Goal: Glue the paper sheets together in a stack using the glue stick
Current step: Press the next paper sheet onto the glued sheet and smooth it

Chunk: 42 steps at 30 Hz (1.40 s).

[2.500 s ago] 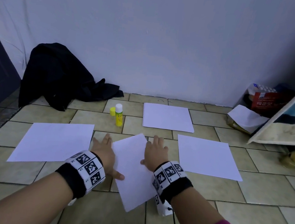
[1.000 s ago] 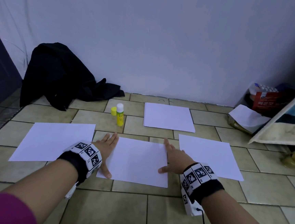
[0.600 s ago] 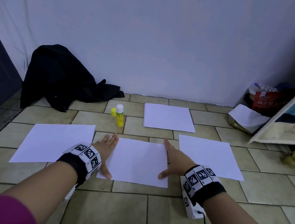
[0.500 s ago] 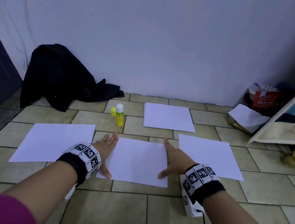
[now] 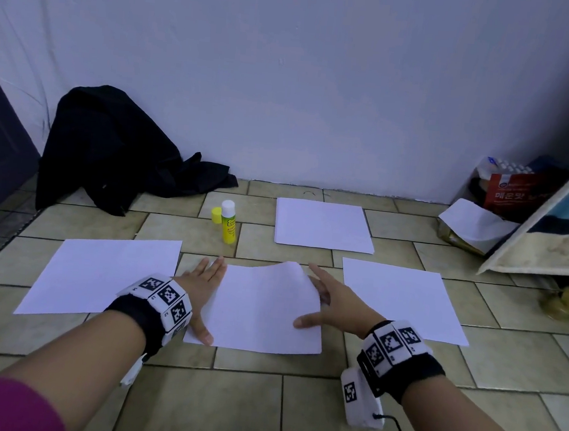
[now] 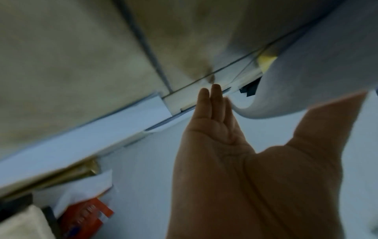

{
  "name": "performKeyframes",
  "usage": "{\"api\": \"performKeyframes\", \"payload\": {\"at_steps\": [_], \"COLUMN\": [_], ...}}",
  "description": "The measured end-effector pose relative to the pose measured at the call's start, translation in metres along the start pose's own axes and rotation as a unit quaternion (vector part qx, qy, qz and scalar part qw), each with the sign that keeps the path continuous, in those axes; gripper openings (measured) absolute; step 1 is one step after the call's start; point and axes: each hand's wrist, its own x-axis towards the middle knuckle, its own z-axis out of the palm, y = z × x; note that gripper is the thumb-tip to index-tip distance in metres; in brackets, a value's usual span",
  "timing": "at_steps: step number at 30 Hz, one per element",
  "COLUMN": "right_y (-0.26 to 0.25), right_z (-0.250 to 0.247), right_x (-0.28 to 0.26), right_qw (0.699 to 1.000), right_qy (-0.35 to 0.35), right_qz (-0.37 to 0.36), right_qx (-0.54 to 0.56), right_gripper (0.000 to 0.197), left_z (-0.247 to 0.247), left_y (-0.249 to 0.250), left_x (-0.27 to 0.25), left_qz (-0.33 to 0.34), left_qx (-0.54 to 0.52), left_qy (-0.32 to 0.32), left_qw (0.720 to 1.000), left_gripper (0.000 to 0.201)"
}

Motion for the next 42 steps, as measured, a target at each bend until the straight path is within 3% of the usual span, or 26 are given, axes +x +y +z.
{"api": "performKeyframes", "payload": {"at_steps": [3,6,9,11,23,27,36,42], "right_y": [-0.001,-0.001,-0.001,0.002,0.006,0.001,0.014,0.024], "right_z": [0.001,0.006,0.015,0.018,-0.005,-0.021,-0.09,-0.112], "right_x": [-0.005,-0.008,-0.011,-0.012,-0.007,-0.006,-0.01,0.03], "right_qw": [0.988,0.979,0.979,0.987,0.996,0.993,0.979,0.958], "right_qy": [0.047,0.112,0.066,0.049,0.071,0.106,0.138,0.197], "right_qz": [-0.019,-0.011,0.01,0.003,-0.021,-0.044,-0.078,-0.056], "right_qx": [0.147,0.172,0.193,0.152,0.047,0.009,0.13,0.203], "right_gripper": [0.1,0.066,0.031,0.022,0.026,0.025,0.046,0.048], "left_z": [0.001,0.002,0.001,0.001,0.001,-0.003,-0.007,-0.014], "left_y": [-0.002,-0.003,-0.003,-0.004,-0.004,0.0,0.011,0.021], "left_x": [0.001,0.003,0.003,0.002,0.001,0.0,-0.001,-0.005], "left_qz": [0.004,0.007,0.011,0.011,0.024,0.026,-0.02,-0.048], "left_qx": [-0.006,-0.007,-0.007,-0.01,-0.043,-0.045,0.0,0.028], "left_qy": [0.003,0.004,0.003,0.005,0.012,-0.006,-0.006,-0.022], "left_qw": [1.0,1.0,1.0,1.0,0.999,0.999,1.0,0.998], "left_gripper": [0.146,0.148,0.148,0.147,0.141,0.143,0.139,0.139]}}
